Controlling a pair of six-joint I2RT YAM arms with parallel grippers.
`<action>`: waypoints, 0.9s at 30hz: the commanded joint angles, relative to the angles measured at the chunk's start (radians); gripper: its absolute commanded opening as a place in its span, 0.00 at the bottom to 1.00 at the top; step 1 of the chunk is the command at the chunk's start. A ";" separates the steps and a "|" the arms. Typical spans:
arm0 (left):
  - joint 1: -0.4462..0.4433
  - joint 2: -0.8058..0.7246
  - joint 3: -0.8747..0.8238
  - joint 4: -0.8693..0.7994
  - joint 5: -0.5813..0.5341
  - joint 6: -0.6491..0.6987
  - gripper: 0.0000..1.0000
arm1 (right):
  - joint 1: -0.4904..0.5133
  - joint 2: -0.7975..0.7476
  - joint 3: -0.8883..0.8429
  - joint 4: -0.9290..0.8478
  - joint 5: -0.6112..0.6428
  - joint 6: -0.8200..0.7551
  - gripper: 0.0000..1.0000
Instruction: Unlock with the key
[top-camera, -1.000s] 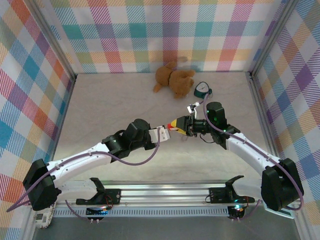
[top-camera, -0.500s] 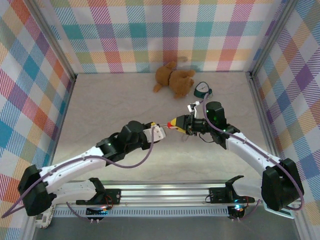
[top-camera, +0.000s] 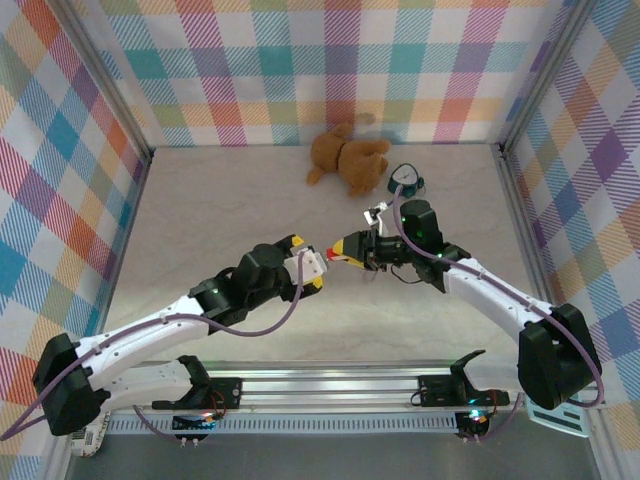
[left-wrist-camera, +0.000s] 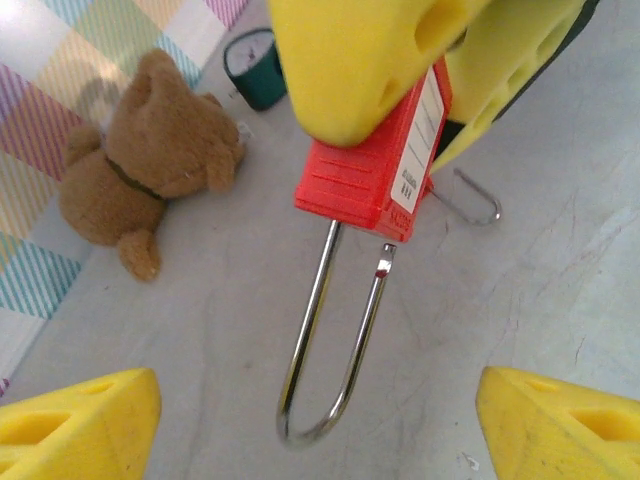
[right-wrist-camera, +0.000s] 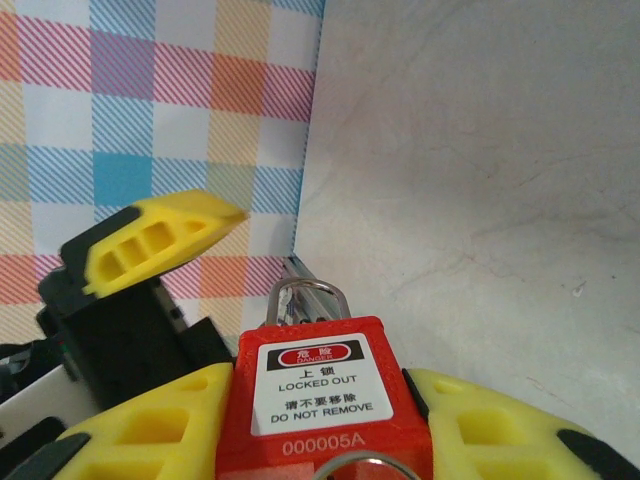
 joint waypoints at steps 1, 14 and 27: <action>0.010 0.033 0.018 0.067 -0.010 0.044 0.75 | 0.011 -0.031 0.028 0.014 -0.042 -0.012 0.24; 0.005 0.023 -0.034 0.124 -0.091 0.059 0.00 | 0.019 -0.045 0.016 0.043 -0.053 0.039 0.24; -0.197 0.114 -0.281 0.850 -0.475 0.538 0.00 | 0.069 0.050 -0.027 0.127 -0.036 0.144 0.29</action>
